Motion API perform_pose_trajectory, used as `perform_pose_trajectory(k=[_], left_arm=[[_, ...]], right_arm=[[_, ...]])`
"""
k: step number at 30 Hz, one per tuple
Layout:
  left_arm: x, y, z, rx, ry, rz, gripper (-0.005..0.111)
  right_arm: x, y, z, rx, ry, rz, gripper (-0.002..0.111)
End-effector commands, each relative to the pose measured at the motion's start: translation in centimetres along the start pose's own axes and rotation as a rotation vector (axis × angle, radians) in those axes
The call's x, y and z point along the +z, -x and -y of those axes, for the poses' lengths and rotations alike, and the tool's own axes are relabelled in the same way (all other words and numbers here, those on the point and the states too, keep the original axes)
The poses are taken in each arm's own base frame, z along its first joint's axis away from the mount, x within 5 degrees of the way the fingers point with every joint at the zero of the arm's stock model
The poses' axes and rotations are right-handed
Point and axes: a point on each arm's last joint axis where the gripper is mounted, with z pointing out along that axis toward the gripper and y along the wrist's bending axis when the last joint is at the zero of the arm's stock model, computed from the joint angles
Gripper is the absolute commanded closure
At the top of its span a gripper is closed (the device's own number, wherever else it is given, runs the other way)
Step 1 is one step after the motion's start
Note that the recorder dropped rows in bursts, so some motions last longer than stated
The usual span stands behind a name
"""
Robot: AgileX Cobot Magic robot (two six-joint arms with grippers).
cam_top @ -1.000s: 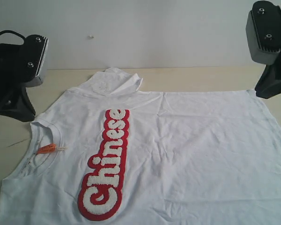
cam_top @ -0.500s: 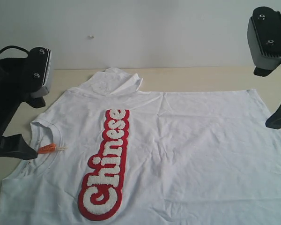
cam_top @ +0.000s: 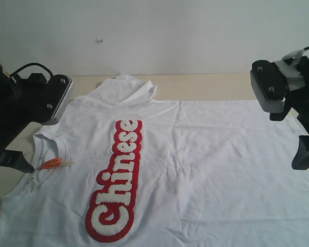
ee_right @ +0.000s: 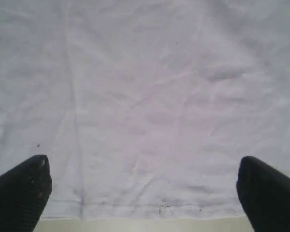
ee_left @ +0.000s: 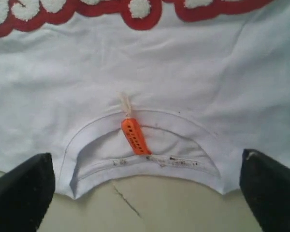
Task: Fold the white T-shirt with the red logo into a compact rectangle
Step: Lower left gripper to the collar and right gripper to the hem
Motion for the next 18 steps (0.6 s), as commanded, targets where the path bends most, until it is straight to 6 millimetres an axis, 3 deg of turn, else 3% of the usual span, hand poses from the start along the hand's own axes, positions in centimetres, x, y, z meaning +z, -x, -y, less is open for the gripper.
perform_pose_trajectory(k=[1, 5, 10, 18], left_arm=[[1.6, -1.3, -2.0, -0.022, -0.04, -0.022, 0.002], [2.9, -3.1, -3.3, -0.051, -0.092, -0.035, 0.002], [5.1, -4.6, -3.4, -0.054, -0.156, -0.042, 0.002], [7.6, -4.4, -4.5, -0.101, -0.193, 0.001, 0.002]], right_arm=[[2.0, -0.2, 1.0, -0.026, 0.042, -0.048, 0.004], [3.6, -0.3, 1.8, -0.032, 0.046, -0.064, 0.004], [4.7, -0.2, 2.7, -0.032, 0.0, -0.055, 0.004], [5.8, -0.1, 3.1, -0.03, 0.011, -0.056, 0.004]])
